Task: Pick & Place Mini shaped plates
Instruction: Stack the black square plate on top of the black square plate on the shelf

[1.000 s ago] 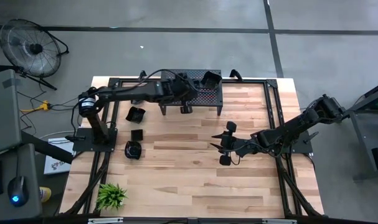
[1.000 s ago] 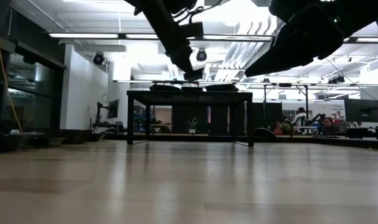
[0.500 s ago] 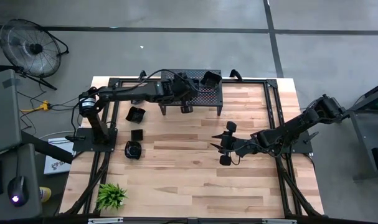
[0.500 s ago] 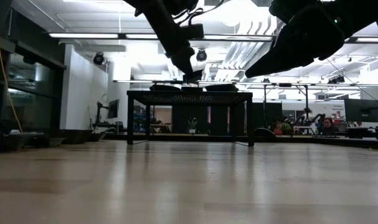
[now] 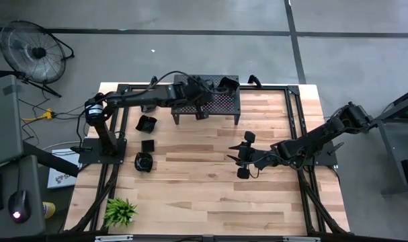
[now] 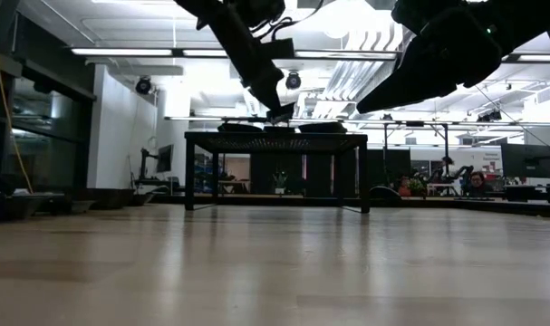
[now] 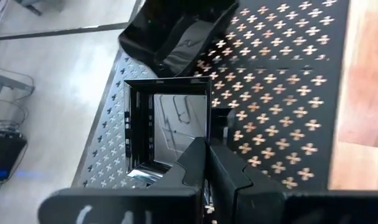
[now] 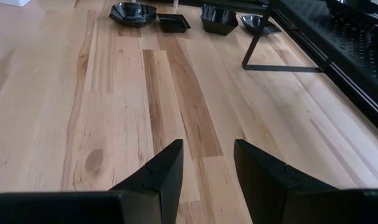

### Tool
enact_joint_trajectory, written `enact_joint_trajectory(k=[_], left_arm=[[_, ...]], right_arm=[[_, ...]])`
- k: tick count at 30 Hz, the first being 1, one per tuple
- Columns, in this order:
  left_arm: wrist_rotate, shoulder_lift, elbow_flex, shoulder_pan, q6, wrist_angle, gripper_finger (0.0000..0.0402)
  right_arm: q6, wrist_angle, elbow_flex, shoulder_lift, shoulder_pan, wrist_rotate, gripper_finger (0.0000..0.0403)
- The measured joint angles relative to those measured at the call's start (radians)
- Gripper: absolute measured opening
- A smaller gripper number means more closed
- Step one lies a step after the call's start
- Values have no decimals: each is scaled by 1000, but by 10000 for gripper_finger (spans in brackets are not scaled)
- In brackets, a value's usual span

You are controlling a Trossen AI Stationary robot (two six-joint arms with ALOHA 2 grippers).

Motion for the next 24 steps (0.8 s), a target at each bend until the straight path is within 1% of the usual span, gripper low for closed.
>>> enact_joint_trajectory(k=[7, 15, 24], left_arm=[[4, 6, 0, -1, 0, 9, 5], [-9, 9, 0, -1, -5, -46, 5], [-6, 9, 0, -1, 0, -54, 5]], right_arm=[[0, -7, 0, 0, 0, 1, 138], [2, -16, 0, 0, 0, -8, 138], [2, -18, 0, 0, 0, -9, 138]])
